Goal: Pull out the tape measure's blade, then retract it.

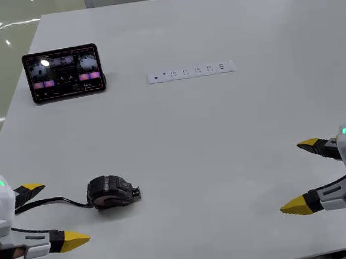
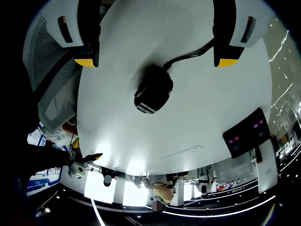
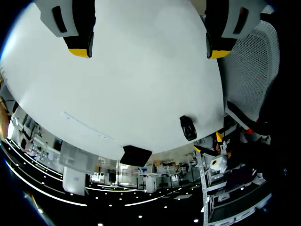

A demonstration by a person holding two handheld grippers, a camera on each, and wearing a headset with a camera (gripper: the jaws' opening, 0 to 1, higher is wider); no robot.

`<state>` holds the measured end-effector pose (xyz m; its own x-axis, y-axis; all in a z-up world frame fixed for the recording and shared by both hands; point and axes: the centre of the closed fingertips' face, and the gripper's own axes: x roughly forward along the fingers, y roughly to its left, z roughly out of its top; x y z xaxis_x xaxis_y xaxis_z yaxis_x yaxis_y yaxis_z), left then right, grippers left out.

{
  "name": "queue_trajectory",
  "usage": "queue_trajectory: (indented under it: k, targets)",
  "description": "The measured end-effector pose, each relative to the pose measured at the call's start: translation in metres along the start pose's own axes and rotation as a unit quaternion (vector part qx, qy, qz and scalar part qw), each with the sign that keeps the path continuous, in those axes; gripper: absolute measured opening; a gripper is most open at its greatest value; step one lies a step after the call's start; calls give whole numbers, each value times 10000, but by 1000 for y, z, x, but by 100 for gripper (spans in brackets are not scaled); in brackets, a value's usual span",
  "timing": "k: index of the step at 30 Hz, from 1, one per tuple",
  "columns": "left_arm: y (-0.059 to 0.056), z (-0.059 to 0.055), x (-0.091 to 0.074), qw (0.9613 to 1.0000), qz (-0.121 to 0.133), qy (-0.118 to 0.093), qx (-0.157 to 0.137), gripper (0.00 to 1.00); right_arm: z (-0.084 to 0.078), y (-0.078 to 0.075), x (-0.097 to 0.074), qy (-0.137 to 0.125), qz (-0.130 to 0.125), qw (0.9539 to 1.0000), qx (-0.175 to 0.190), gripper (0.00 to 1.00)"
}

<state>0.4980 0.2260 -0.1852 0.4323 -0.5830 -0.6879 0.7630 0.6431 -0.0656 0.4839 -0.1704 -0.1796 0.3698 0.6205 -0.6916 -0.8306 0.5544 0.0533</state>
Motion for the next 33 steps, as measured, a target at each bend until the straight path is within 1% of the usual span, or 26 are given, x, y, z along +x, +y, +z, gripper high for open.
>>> queue_trajectory:
  k: [2,3,4,5,7,8,11,12,16,18,19,21,22,23,24,26,28,30,31,33]
  targets:
    - [0,3,3,10000,-31,30,79,99,3,2,3,-4,58,10000,-4,99]
    - [1,6,4,9998,-43,4,188,99,4,2,4,-9,61,10000,-17,99]
    - [0,13,6,9994,-79,-117,327,99,6,2,6,-8,75,10000,-57,99]
    - [0,14,7,9993,-99,-103,334,99,7,3,7,-3,88,9999,-71,99]
    - [-1,17,10,9992,-165,-14,367,99,10,4,10,2,128,9999,-100,99]
    - [-1,18,12,9990,-179,-6,403,99,10,4,11,21,164,9998,-146,99]
    - [0,23,16,9981,-211,47,571,99,11,4,15,51,236,9994,-255,99]
    - [-1,25,17,9977,-282,78,607,99,13,4,17,66,262,9992,-282,99]
    - [-2,29,22,9957,-361,219,823,98,17,5,21,87,353,9986,-371,99]
    - [-3,31,26,9939,-420,295,971,98,21,7,24,72,382,9982,-458,99]
    - [-4,31,27,9922,-484,381,1083,96,23,8,26,71,416,9979,-487,99]
    - [-4,30,30,9895,-527,493,1254,93,26,10,29,1,510,9974,-508,99]
    - [-5,28,32,9885,-568,616,1262,91,25,13,32,48,621,9969,-491,99]
    - [-6,29,33,9884,-597,595,1266,92,24,16,34,97,686,9966,-453,99]
    - [-7,30,35,9874,-632,633,1308,92,24,18,37,124,748,9960,-465,99]
    - [-9,29,38,9849,-703,721,1405,90,22,21,41,202,804,9950,-552,99]
    - [-11,29,40,9837,-757,763,1441,88,23,22,44,189,831,9942,-650,99]
    - [-13,29,44,9813,-816,835,1530,89,27,23,47,162,823,9941,-689,99]
    - [-14,27,46,9791,-859,916,1599,88,29,23,49,158,818,9939,-716,99]
    - [-15,26,49,9763,-923,982,1695,87,32,22,52,145,806,9937,-769,99]
